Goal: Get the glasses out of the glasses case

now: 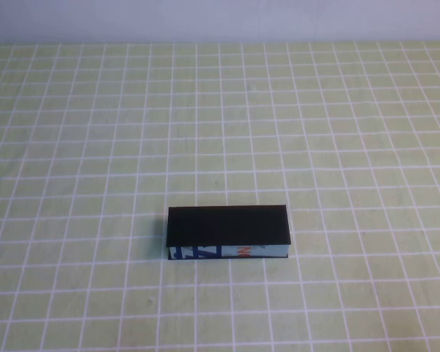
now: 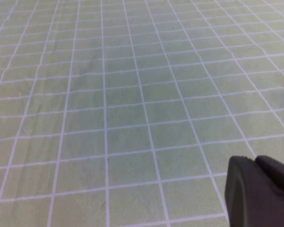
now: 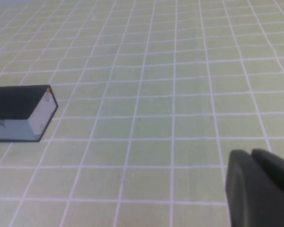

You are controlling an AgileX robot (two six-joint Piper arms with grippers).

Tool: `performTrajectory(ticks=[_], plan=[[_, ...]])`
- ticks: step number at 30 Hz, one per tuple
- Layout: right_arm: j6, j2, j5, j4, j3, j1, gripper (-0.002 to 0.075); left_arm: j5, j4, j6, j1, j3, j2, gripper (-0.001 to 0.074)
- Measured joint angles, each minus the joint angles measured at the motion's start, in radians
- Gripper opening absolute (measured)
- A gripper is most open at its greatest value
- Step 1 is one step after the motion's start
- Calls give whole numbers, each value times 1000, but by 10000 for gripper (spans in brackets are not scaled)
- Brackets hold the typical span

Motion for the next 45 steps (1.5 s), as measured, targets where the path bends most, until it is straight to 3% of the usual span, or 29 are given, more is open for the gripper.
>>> performTrajectory(ticks=[33, 45], plan=[[0, 0, 0, 0, 0, 0, -18, -21, -45, 0, 2, 0, 0, -4], [0, 0, 0, 0, 0, 0, -18, -261, -605, -4, 2, 0, 0, -4]])
